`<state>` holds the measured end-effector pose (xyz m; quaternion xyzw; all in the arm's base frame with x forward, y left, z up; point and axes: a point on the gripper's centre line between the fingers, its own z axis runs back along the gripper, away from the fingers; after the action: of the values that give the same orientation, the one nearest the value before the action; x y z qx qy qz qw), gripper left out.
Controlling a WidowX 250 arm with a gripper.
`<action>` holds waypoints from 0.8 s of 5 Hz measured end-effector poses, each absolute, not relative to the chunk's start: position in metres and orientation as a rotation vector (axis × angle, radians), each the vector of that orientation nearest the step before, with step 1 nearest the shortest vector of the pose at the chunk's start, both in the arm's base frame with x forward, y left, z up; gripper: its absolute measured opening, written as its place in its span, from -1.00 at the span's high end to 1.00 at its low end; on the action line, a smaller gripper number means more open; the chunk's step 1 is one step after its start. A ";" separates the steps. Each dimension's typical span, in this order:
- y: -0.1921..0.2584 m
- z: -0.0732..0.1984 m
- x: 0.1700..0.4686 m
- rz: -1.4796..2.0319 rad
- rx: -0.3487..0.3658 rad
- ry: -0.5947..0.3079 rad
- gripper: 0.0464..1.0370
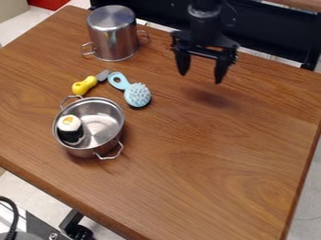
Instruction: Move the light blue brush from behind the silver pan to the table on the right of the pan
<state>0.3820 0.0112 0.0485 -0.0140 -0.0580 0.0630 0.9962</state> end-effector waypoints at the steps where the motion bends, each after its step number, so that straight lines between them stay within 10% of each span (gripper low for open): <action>1: 0.035 0.053 0.375 0.185 -0.043 -0.109 -0.93; 4: 0.083 0.047 0.351 0.291 -0.078 -0.109 -0.93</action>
<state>0.3515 0.0829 0.0472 -0.0390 -0.0542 0.1447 0.9872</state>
